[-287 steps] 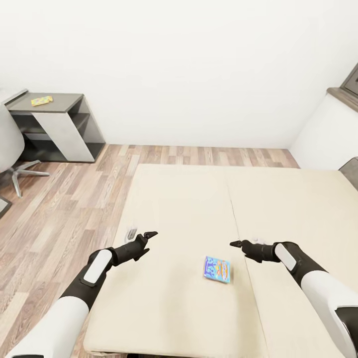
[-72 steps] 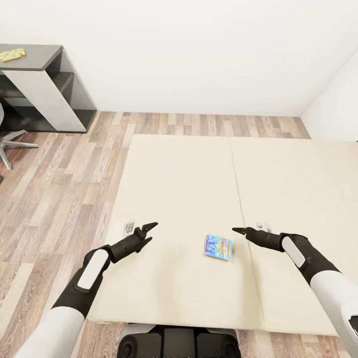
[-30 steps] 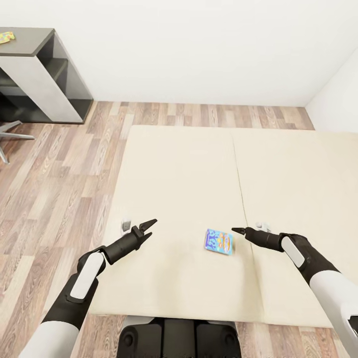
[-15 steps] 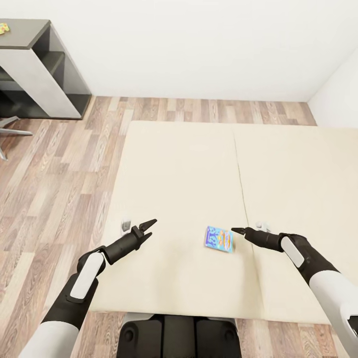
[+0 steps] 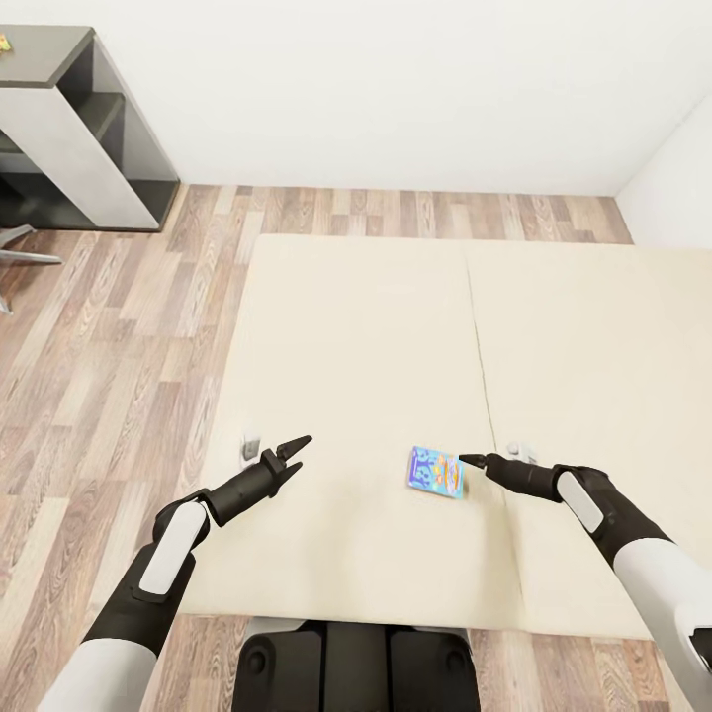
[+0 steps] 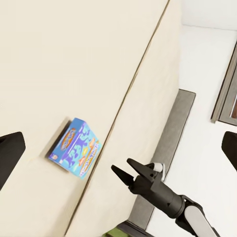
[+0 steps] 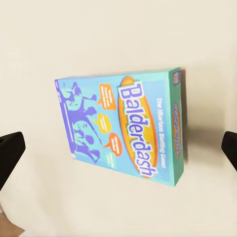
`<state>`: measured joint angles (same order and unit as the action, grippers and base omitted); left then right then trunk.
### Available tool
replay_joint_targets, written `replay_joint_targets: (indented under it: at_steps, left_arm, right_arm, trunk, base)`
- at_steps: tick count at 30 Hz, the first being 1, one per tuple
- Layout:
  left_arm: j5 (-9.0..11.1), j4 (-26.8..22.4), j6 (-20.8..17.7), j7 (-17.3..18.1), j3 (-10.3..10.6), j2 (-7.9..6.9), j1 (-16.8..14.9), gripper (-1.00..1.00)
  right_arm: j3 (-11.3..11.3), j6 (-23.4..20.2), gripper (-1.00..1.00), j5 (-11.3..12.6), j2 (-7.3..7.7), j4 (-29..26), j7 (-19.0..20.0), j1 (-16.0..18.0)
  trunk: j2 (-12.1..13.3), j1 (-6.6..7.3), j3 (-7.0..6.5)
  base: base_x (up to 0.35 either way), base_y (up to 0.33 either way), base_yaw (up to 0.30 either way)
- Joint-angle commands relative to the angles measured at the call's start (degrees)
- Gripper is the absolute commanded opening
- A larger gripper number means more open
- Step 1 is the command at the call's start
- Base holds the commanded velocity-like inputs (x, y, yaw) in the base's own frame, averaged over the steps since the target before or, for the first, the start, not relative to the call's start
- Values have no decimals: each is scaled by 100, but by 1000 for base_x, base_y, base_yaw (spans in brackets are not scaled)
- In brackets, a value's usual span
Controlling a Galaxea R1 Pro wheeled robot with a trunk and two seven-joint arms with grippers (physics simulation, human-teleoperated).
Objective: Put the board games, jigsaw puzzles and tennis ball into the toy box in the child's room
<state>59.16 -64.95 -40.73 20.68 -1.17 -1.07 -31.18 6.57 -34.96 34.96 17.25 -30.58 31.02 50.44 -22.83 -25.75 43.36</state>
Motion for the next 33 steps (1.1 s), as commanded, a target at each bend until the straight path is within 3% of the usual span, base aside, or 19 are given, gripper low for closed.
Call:
replay_joint_targets:
  at_steps: [1,23,33]
  left_arm:
    - [17,1,-42,6,-11,0,-2,100]
    - [17,34,-40,-1,-15,-7,-1,100]
    - [17,64,-40,-16,-15,-7,-2,100]
  right_arm:
    - [27,-16,100,27,7,0,-1,3]
    - [13,-234,100,22,9,10,-28,6]
    - [-17,-253,100,30,-2,16,-356,11]
  trunk:
    - [-9,-3,8]
    - [-9,-3,14]
    - [-9,-3,15]
  base:
    - [0,0,0]
    - [0,0,0]
    - [0,0,0]
